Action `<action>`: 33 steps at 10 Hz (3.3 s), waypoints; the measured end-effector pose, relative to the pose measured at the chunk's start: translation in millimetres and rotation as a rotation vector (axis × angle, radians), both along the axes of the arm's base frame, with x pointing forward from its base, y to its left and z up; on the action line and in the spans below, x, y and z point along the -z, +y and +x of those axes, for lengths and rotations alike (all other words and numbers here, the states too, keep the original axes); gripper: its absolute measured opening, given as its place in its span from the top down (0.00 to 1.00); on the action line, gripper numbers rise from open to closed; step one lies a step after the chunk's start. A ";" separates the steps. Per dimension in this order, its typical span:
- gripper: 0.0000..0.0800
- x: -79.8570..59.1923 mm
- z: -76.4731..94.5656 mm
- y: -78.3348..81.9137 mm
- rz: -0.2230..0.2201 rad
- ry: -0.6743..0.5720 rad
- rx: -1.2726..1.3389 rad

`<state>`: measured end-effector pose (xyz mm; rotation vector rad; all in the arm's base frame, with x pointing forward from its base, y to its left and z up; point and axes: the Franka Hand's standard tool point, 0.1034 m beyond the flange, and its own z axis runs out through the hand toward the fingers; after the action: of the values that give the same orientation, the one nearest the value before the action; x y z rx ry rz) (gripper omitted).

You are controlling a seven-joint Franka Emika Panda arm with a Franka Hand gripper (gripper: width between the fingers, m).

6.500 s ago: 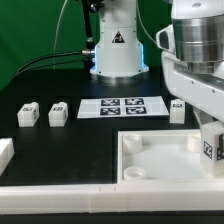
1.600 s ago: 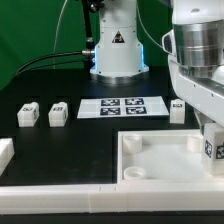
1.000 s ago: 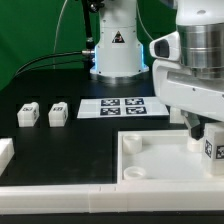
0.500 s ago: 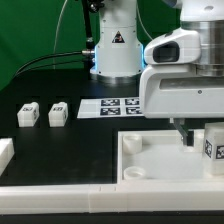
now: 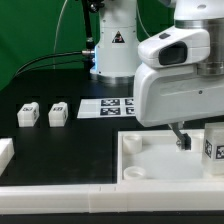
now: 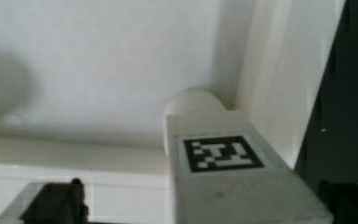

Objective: Assemble one leg

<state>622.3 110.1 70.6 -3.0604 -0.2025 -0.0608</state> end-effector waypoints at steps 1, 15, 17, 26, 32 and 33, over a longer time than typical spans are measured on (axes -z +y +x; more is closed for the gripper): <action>0.23 0.2 -0.1 -0.2 0.000 0.000 0.000; 0.63 0.1 -2.0 4.6 0.044 0.078 0.867; 0.63 0.3 -3.2 10.7 0.060 0.108 1.149; 0.41 3.8 -4.1 16.6 0.090 0.164 1.538; 0.19 5.1 -4.4 17.1 0.071 0.116 1.088; 0.19 5.1 -3.9 17.7 0.050 0.091 0.930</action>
Offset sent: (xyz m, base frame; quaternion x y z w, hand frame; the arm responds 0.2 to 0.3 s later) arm 0.0000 0.0000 0.0000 0.0000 0.0000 0.0000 1.0000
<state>618.4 127.8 65.6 -2.7982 1.1868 0.0242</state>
